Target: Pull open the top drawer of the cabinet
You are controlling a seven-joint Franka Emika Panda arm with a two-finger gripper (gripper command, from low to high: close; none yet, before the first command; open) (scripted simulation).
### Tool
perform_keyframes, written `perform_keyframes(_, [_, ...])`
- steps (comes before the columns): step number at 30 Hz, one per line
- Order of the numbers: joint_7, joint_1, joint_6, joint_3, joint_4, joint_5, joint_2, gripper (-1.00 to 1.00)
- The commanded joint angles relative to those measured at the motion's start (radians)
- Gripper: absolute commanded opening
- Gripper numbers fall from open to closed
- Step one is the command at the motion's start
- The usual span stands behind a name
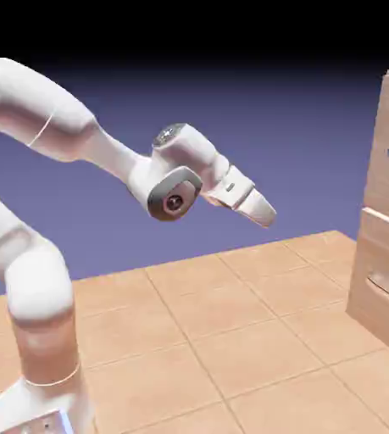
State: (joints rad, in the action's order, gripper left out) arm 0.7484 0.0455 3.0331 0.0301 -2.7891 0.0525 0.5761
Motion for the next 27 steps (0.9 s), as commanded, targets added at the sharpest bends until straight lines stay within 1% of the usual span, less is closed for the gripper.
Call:
perform_keyframes(1, [0.006, 0.028, -0.003, 0.025, 0.017, 0.044, 0.005, 0.0])
perform_keyframes(27, [0.164, 0.749, -0.088, 0.675, 0.469, 1.174, 0.137, 0.0])
